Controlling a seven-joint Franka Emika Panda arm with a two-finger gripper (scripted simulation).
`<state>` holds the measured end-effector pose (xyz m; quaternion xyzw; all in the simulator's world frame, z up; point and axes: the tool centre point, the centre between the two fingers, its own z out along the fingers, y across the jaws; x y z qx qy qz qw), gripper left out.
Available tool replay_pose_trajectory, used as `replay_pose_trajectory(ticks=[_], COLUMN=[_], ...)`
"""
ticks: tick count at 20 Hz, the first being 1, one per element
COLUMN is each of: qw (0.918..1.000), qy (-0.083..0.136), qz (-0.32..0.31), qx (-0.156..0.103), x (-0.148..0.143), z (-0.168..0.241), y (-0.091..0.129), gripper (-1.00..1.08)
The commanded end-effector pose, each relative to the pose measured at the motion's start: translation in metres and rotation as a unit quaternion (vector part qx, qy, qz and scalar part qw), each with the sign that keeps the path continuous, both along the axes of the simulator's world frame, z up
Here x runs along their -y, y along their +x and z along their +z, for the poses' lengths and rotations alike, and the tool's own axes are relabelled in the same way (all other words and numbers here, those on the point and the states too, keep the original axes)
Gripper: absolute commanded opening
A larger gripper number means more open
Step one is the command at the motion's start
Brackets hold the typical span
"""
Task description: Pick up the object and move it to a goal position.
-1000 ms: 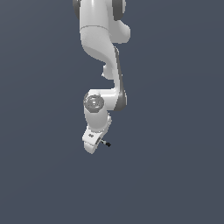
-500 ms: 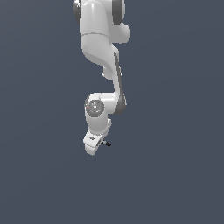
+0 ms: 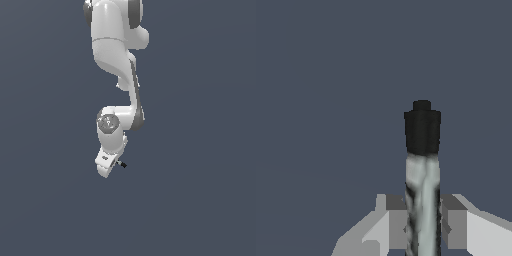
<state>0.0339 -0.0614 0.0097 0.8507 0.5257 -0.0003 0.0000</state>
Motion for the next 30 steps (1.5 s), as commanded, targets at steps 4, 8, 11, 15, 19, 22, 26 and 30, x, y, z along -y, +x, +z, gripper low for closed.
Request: replay_pose_trajectory(ticks=[4,8,11,15,19,22,26,30], qw=[1.0,1.0,1.0,1.0,1.0,1.0,1.0,1.0], qy=[0.0,0.0,0.0,0.0,0.0,0.0,0.0,0.0], qz=[0.0,0.0,0.0,0.0,0.0,0.0,0.0,0.0], qx=[0.0,0.0,0.0,0.0,0.0,0.0,0.0,0.0], x=[-0.01,-0.029,-0.052,-0.092,-0.135,-0.165,-0.197,-0.217], z=[0.003,0.01,0.017,0.03,0.044,0.054,0.064,0.071], y=[-0.003,-0.011,-0.019,-0.033,-0.048,-0.058,-0.068,-0.073], gripper=[-1.0,-1.0,-1.0,-1.0,-1.0,-1.0,-1.0,-1.0])
